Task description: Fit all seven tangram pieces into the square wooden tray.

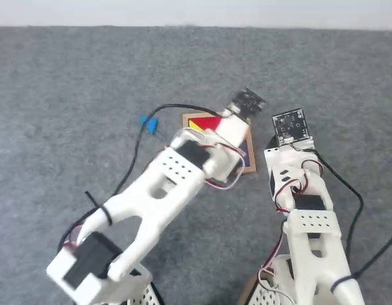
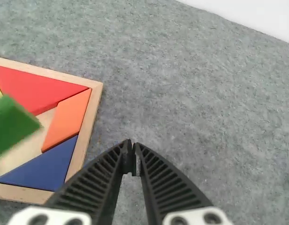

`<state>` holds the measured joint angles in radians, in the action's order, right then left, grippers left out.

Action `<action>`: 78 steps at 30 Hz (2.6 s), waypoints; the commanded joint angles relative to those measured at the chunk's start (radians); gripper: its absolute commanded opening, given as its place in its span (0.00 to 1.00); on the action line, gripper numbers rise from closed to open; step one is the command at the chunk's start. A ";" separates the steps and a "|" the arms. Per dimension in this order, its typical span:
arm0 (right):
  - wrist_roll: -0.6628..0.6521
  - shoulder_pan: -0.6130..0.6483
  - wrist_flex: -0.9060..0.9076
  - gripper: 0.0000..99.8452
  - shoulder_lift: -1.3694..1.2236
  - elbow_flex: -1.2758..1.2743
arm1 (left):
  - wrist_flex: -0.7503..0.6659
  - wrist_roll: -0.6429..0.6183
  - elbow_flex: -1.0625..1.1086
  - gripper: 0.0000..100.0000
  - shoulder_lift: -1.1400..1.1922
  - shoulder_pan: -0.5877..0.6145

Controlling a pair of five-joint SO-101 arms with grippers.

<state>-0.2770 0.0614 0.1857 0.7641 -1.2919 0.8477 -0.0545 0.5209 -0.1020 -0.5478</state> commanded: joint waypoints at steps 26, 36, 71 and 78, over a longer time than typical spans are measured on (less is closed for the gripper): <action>0.008 0.012 -0.027 0.01 0.031 0.054 | 0.101 -0.014 -0.133 0.21 0.232 0.055; 0.008 0.012 -0.025 0.01 0.031 0.054 | 0.089 -0.012 -0.139 0.25 0.230 0.072; -0.086 0.209 0.367 0.01 -0.595 0.537 | -0.822 -0.011 0.680 0.02 -0.638 0.549; -0.086 0.274 0.533 0.01 -0.791 0.717 | -0.835 -0.012 0.763 0.01 -0.781 0.563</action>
<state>-0.3521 0.3053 0.6690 0.0077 -0.6705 0.0422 -0.0606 1.2620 -0.7756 0.0046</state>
